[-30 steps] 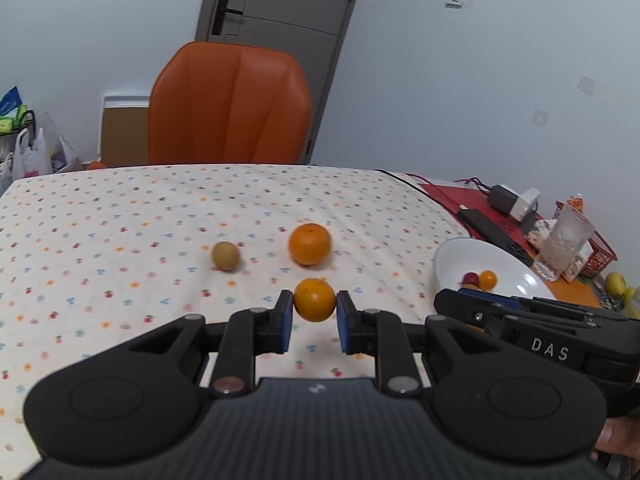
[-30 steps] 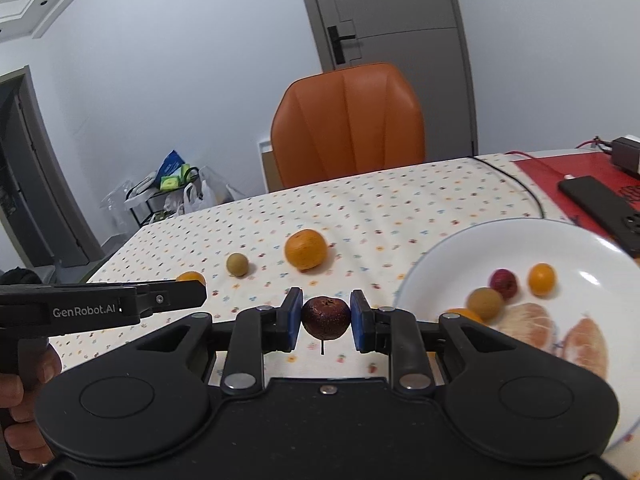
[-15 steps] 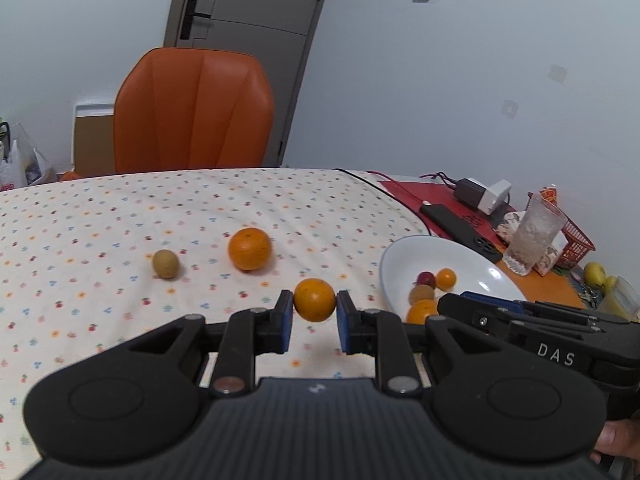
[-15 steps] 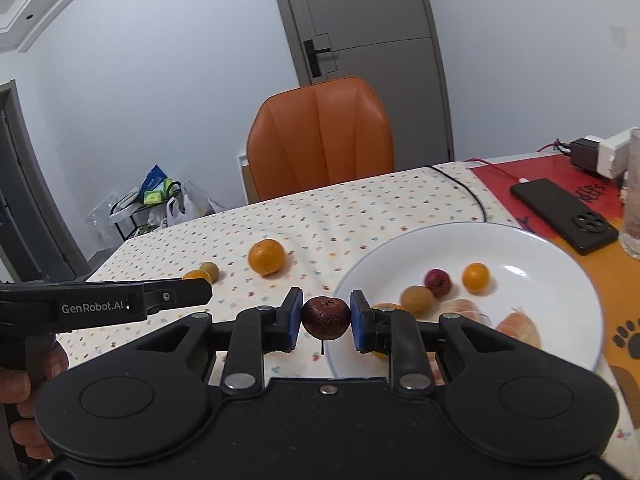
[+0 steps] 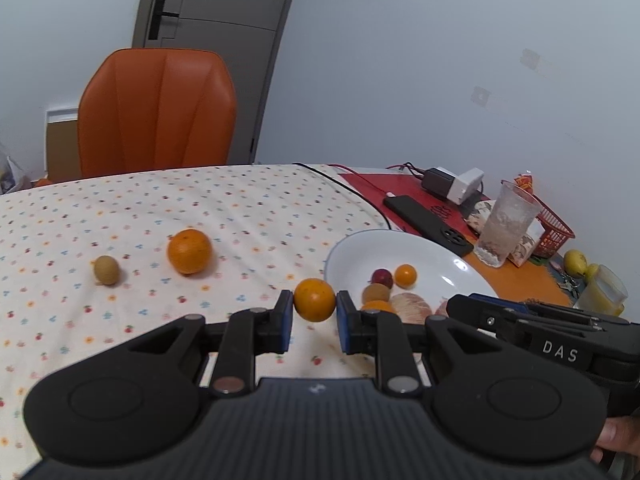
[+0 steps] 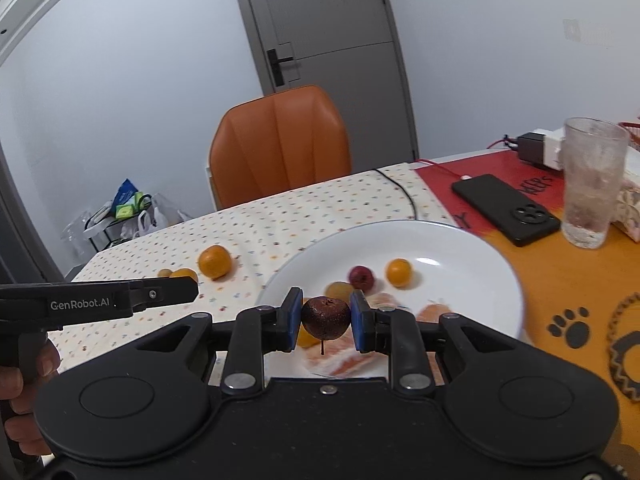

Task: Organize fruits
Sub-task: 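Carry the small orange fruit and jujube in both tools over the plate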

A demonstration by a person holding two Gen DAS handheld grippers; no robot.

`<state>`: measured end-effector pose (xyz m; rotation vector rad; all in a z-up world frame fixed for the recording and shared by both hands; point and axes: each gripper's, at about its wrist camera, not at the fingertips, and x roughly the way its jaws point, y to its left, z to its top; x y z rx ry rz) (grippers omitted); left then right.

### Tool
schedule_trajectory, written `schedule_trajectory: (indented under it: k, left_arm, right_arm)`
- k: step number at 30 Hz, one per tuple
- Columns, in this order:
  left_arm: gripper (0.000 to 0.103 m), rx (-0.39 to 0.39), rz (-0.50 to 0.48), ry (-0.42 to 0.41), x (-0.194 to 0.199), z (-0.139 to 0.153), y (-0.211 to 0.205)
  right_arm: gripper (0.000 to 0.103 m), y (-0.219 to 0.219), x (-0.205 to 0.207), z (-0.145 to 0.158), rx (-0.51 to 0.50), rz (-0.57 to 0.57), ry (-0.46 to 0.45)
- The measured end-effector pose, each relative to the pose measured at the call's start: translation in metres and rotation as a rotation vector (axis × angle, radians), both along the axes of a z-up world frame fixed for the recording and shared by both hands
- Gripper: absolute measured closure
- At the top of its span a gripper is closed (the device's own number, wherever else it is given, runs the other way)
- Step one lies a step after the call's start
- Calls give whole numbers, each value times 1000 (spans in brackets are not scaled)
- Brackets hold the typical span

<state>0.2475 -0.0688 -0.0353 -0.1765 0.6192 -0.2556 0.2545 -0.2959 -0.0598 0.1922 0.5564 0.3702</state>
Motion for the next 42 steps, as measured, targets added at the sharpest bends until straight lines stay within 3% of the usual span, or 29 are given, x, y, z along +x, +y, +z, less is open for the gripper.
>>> schedule_trajectory:
  k: [22,38,42]
  left_arm:
    - [82,23,-107,18,32,-7,-51]
    - [82,48,-163,43,63,-19,-94]
    - [82,50,-168,48,69,-23,-101]
  right_arm:
    - [79,-57,11,-20,7,-144,34]
    - [79,-74,37,-32,23,-172,42]
    - [75,-74,38,-32,27,-160,33]
